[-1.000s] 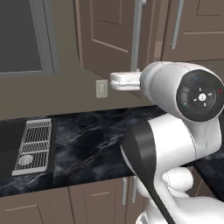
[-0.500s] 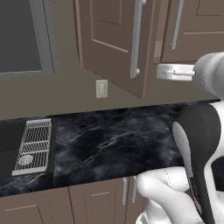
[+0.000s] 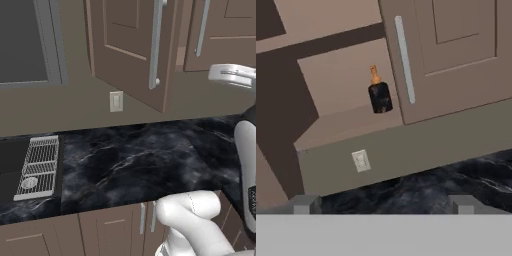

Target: Open the cabinet. Pick the soap dispenser and place it next to the sink. Then close the cabinet.

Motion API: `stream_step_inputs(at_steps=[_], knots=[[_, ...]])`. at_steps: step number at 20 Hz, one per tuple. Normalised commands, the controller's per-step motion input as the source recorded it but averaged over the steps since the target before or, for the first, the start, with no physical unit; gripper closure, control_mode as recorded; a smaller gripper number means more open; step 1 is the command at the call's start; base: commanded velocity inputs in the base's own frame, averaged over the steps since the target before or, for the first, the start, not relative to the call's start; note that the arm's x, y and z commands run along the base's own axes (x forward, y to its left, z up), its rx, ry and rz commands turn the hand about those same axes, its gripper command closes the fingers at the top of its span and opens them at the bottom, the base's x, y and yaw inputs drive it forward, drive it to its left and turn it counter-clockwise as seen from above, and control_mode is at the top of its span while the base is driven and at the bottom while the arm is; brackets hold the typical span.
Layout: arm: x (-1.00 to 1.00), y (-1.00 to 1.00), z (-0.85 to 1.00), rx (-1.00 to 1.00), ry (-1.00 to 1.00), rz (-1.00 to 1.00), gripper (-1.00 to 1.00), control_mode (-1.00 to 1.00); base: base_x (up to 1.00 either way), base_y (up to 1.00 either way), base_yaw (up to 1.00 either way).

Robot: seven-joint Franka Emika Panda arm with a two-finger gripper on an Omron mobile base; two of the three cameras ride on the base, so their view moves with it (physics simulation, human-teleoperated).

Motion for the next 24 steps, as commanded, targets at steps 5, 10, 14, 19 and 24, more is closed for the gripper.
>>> stream_step_inputs(at_steps=[5, 10, 14, 19, 24], knots=[[0.4, 0.0, -0.22, 0.21, 0.13, 0.09, -1.0, -1.0, 0.0, 0.0, 0.0], [0.41, -0.11, -0.22, 0.27, 0.06, 0.06, -1.0, -1.0, 0.0, 0.0, 0.0], [0.45, 0.0, -0.13, 0.36, 0.01, 0.0, -1.0, -1.0, 0.0, 0.0, 0.0], [0.41, 0.03, -0.15, 0.25, 0.02, 0.0, -1.0, -1.0, 0.0, 0.0, 0.0], [0.05, 0.33, -0.07, 0.08, 0.01, 0.0, -1.0, -1.0, 0.0, 0.0, 0.0]])
